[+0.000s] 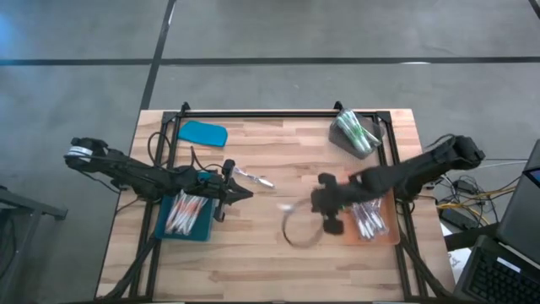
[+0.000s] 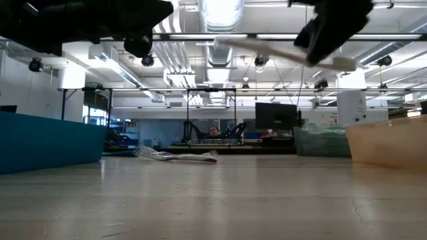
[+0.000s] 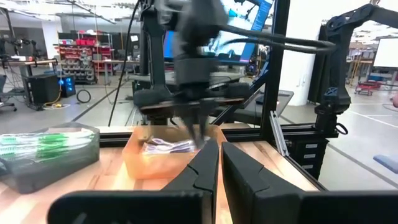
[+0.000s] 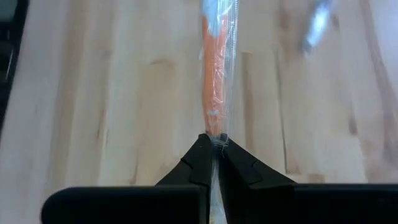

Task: Pick & Place Toothbrushes
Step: Put the orange toothbrush into the blue bin

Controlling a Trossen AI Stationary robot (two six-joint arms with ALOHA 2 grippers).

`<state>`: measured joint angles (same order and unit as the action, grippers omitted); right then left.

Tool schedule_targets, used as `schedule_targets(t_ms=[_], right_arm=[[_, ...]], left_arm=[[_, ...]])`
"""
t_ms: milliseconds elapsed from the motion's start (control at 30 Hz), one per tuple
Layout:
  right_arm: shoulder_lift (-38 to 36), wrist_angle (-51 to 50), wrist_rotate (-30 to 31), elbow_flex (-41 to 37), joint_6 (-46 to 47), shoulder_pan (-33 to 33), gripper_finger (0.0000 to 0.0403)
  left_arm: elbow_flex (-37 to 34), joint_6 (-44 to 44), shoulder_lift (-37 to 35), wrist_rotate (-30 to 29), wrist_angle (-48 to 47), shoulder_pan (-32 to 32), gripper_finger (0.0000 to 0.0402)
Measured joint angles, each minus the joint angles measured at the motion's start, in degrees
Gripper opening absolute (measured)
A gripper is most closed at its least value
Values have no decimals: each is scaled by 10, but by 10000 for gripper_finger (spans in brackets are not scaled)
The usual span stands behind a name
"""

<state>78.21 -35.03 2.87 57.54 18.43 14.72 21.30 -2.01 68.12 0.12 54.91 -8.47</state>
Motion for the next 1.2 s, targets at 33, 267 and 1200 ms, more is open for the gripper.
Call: schedule_targets(t_ms=[33,267,1200], right_arm=[[-2,2,16,0,-18,21,9],[26,15,160,0,-235,151,11],[148,87,527,53,-591,223,10]], left_arm=[[0,0,0,0,0,0,26],[0,-46,0,0,-5,0,26],[74,-578,71,79,-146,0,129]])
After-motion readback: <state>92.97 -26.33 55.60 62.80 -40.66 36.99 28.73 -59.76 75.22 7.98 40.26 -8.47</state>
